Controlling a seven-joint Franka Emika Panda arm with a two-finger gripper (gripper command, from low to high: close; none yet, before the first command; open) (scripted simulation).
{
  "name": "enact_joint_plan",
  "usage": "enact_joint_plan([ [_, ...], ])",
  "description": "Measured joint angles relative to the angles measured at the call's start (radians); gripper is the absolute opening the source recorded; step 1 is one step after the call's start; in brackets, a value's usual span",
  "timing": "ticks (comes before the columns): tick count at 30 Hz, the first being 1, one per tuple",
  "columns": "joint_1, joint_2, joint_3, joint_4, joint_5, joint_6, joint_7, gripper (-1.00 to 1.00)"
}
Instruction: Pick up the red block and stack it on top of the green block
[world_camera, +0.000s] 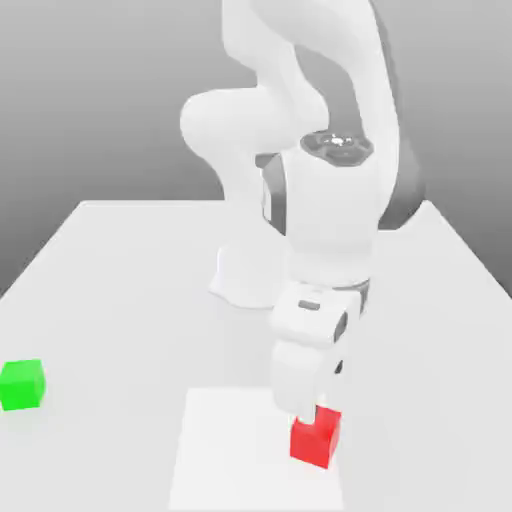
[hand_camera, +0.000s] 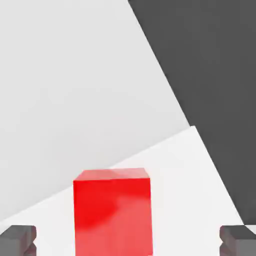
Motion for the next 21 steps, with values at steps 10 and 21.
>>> enact_joint_plan([
  [10, -0.026, 0.139, 0.034, 0.019, 0.034, 0.114, -0.029, -1.0],
  [21, -0.132, -0.079, -0.104, 0.012, -0.011, -0.101, 0.125, -1.0],
])
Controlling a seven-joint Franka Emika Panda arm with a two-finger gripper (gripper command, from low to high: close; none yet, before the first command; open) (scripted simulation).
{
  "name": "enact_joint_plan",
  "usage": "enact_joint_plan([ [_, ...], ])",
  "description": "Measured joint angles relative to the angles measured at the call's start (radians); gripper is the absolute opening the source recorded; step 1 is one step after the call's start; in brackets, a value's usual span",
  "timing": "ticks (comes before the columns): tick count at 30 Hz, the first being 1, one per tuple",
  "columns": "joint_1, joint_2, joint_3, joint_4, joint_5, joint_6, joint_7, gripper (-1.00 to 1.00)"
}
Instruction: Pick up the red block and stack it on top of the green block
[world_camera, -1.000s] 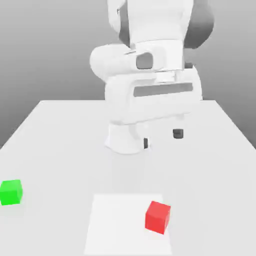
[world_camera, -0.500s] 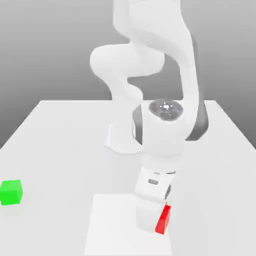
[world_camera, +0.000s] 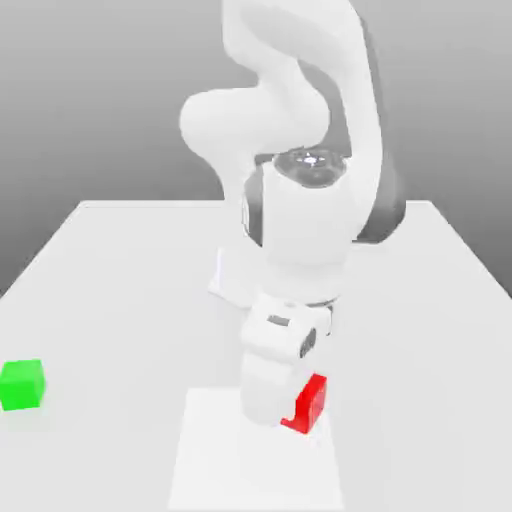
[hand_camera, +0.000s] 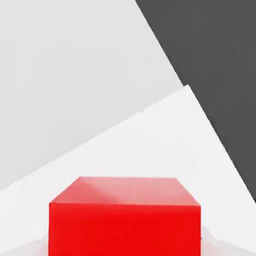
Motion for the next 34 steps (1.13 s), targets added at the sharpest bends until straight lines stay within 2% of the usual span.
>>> enact_joint_plan([
  [13, -0.439, -0.01, -0.319, 0.09, 0.041, -0.106, 0.396, -1.0],
  [16, -0.465, 0.047, -0.309, 0.102, 0.106, -0.066, 0.379, -1.0],
  [20, -0.519, 0.16, -0.235, 0.112, 0.234, 0.022, 0.29, -1.0],
  [21, -0.53, 0.18, -0.219, 0.113, 0.256, 0.038, 0.275, 1.0],
  [28, -0.531, 0.18, -0.219, 0.113, 0.255, 0.039, 0.275, 1.0],
  [34, -0.495, 0.022, -0.288, 0.1, 0.072, -0.084, 0.407, 1.0],
])
